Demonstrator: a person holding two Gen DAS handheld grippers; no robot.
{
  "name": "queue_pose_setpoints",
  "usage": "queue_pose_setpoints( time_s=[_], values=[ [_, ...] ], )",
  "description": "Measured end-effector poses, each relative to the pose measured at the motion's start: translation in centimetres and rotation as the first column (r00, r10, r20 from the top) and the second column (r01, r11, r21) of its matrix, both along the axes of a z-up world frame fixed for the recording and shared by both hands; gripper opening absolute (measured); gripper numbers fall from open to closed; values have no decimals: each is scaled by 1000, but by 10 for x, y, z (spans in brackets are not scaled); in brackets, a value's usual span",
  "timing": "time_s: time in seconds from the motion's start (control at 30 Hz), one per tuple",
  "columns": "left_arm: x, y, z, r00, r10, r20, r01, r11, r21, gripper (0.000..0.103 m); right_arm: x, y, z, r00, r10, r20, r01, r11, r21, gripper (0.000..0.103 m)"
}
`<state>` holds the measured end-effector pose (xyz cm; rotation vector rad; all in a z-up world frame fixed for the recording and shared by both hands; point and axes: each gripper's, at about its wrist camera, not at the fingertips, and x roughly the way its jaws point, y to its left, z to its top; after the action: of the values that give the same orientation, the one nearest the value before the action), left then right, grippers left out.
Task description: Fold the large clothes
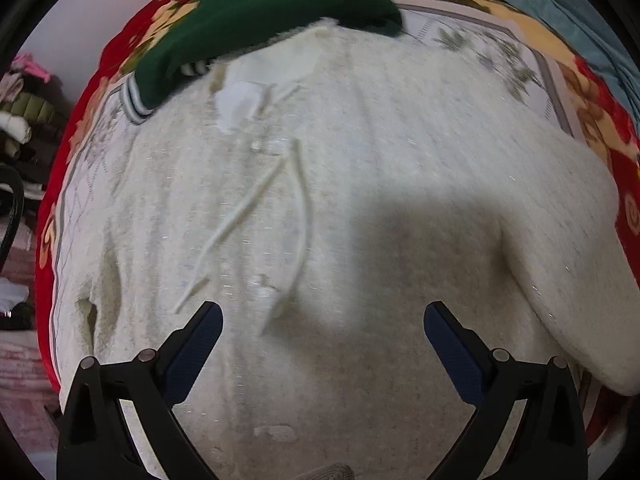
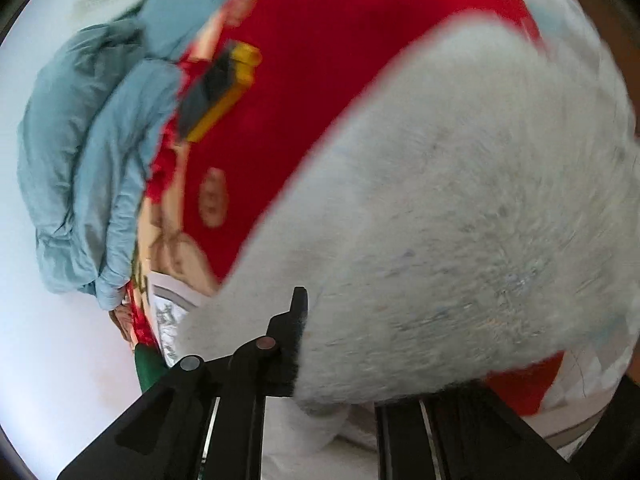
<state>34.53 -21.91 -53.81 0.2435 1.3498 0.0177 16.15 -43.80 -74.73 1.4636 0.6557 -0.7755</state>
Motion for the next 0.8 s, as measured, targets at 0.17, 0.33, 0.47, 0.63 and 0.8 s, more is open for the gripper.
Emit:
queue_pose_setpoints(
  time_s=[0.17,0.33,0.47,0.63,0.8],
  values=[
    [15,48,3,990,136,-30,-137,990,-17,103,73,19,93,973,230,-6,-226,949,-218,10],
    [26,127,7,954,299,-25,-300,954,-18,103,183,103,159,818,562,-124,-560,727,-398,10],
    [26,199,9,914,406,0,-406,914,-3,103,257,210,168,607,759,-236,-757,461,-463,10],
    [7,282,-4,856,516,24,-517,855,48,103,309,383,112,202,862,-465,-911,-9,-412,10],
    [-20,349,-16,806,591,8,-590,804,71,103,292,504,12,-194,721,-665,-912,-382,-148,18]
  ],
)
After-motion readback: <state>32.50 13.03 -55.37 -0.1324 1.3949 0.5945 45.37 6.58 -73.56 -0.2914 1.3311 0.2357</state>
